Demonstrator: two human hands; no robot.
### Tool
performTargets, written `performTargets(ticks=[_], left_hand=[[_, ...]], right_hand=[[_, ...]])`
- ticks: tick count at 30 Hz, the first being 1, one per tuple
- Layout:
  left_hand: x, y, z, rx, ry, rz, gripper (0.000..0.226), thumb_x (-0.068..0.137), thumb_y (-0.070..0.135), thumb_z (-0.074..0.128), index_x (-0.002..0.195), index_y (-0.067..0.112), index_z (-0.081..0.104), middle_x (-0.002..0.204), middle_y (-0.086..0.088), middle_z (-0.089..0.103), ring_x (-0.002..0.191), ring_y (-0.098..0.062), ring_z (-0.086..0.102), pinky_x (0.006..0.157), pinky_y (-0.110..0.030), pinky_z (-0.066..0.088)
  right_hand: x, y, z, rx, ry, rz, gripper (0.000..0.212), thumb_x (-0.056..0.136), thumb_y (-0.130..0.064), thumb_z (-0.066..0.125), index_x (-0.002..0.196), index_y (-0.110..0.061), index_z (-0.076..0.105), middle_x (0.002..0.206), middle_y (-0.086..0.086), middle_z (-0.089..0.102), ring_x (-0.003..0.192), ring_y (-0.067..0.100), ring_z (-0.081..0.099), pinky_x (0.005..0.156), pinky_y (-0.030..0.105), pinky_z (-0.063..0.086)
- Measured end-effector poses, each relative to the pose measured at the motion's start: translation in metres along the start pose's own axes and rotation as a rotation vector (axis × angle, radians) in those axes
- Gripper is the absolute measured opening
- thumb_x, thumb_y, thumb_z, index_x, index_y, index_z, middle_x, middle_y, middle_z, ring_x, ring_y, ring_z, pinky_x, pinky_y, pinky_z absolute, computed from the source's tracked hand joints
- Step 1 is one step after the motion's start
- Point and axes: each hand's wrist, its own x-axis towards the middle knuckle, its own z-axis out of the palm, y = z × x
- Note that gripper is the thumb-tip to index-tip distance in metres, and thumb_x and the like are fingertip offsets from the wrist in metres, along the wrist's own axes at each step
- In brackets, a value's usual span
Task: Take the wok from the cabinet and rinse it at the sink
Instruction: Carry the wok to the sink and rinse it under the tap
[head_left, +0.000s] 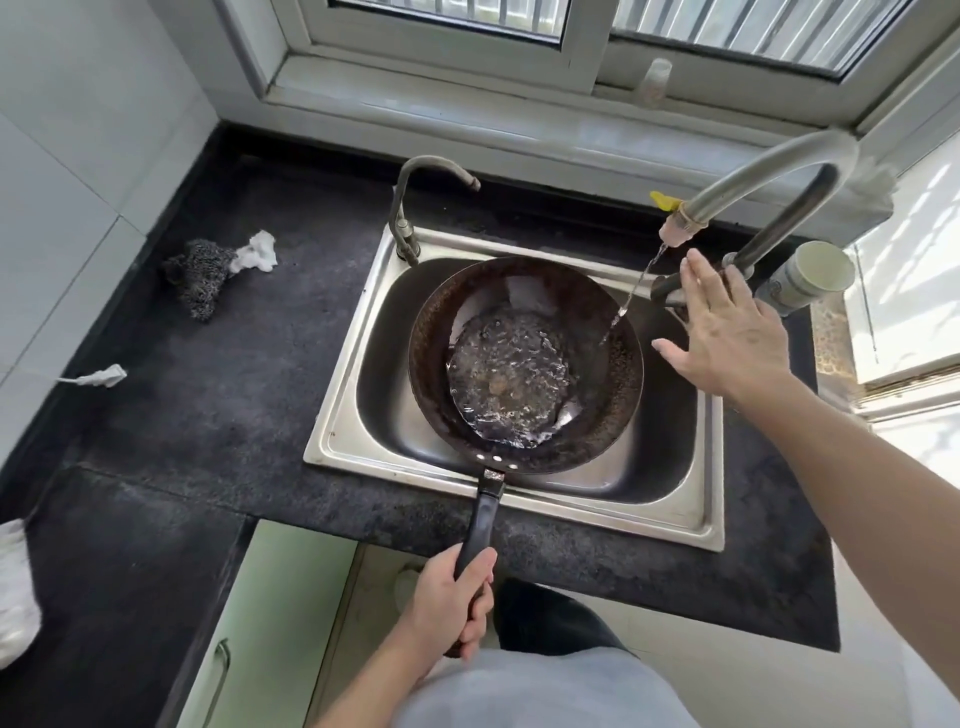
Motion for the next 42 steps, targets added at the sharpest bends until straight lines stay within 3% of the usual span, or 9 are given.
performTargets(ticks=[8, 12, 15, 19, 23, 26, 30, 36, 42], left_hand=[[-0.001, 0.001, 0.000, -0.009, -0.015, 0.006, 0.030, 0.098, 0.033, 0.052, 0.084, 0.007, 0.048, 0.054, -0.003, 0.044, 0.037, -0.015, 0.036, 0.035, -0.024, 0.036], [-0.003, 0.001, 0.000, -0.026, -0.021, 0.011, 0.030, 0.098, 0.033, 0.052, 0.085, 0.006, 0.049, 0.054, -0.003, 0.045, 0.037, -0.015, 0.036, 0.035, -0.023, 0.036], [-0.003, 0.001, -0.001, -0.038, -0.035, 0.016, 0.029, 0.098, 0.032, 0.053, 0.086, 0.006, 0.049, 0.056, -0.003, 0.046, 0.038, -0.015, 0.036, 0.036, -0.023, 0.036], [-0.003, 0.000, -0.002, -0.055, -0.052, 0.023, 0.029, 0.097, 0.033, 0.053, 0.086, 0.006, 0.050, 0.057, -0.003, 0.047, 0.038, -0.015, 0.036, 0.037, -0.024, 0.035], [-0.003, 0.000, -0.003, -0.067, -0.061, 0.009, 0.030, 0.098, 0.033, 0.053, 0.086, 0.006, 0.049, 0.055, -0.002, 0.046, 0.038, -0.015, 0.036, 0.036, -0.023, 0.034], [-0.003, 0.000, -0.003, -0.075, -0.069, 0.009, 0.028, 0.098, 0.032, 0.051, 0.089, 0.005, 0.051, 0.056, -0.003, 0.046, 0.038, -0.015, 0.035, 0.036, -0.024, 0.034], [-0.004, 0.000, -0.004, -0.088, -0.094, 0.012, 0.030, 0.099, 0.031, 0.049, 0.094, 0.002, 0.053, 0.056, -0.004, 0.046, 0.038, -0.014, 0.035, 0.036, -0.024, 0.034], [-0.006, 0.003, -0.005, -0.124, -0.108, 0.001, 0.029, 0.100, 0.030, 0.049, 0.090, 0.003, 0.051, 0.055, -0.006, 0.047, 0.034, -0.014, 0.035, 0.033, -0.022, 0.033], [-0.009, 0.003, -0.005, -0.073, -0.065, -0.023, 0.031, 0.100, 0.030, 0.049, 0.083, 0.004, 0.051, 0.054, -0.005, 0.047, 0.034, -0.014, 0.037, 0.033, -0.024, 0.035]], right_hand=[[-0.003, -0.010, -0.001, 0.121, 0.023, -0.006, 0.092, 0.095, -0.065, 0.041, 0.162, -0.012, 0.004, 0.171, 0.001, -0.002, 0.156, 0.028, 0.004, 0.123, 0.049, 0.022], [-0.046, -0.036, -0.001, 0.441, 0.148, 0.025, 0.083, 0.092, -0.039, 0.064, 0.157, -0.006, 0.025, 0.163, 0.017, 0.027, 0.149, 0.034, 0.028, 0.120, 0.050, 0.030], [-0.096, -0.079, 0.000, 0.739, 0.050, 0.112, 0.072, 0.094, -0.027, 0.066, 0.154, -0.009, 0.030, 0.145, 0.013, 0.047, 0.123, 0.024, 0.053, 0.106, 0.034, 0.040], [-0.148, -0.131, 0.010, 0.977, -0.098, 0.184, 0.053, 0.095, -0.028, 0.066, 0.141, -0.015, 0.044, 0.103, -0.006, 0.063, 0.089, 0.011, 0.064, 0.084, 0.032, 0.053], [-0.173, -0.171, 0.025, 1.194, -0.352, 0.389, 0.024, 0.094, -0.041, 0.065, 0.106, -0.022, 0.055, 0.088, -0.007, 0.070, 0.081, 0.015, 0.071, 0.083, 0.043, 0.060], [-0.174, -0.191, 0.034, 1.212, -0.542, 0.457, 0.031, 0.093, -0.051, 0.062, 0.086, -0.021, 0.061, 0.076, -0.003, 0.073, 0.069, 0.016, 0.072, 0.076, 0.041, 0.063], [-0.167, -0.206, 0.038, 1.480, -0.766, 0.634, 0.042, 0.091, -0.047, 0.069, 0.104, -0.007, 0.072, 0.084, 0.007, 0.073, 0.071, 0.023, 0.074, 0.064, 0.032, 0.061], [-0.163, -0.233, 0.038, 1.916, -0.761, 0.805, 0.019, 0.094, -0.016, 0.070, 0.102, 0.002, 0.067, 0.085, 0.013, 0.079, 0.070, 0.024, 0.075, 0.066, 0.036, 0.061], [-0.163, -0.242, 0.036, 1.969, -0.742, 0.833, 0.013, 0.094, -0.010, 0.067, 0.084, -0.004, 0.063, 0.057, 0.001, 0.062, 0.045, 0.013, 0.057, 0.050, 0.027, 0.052]])
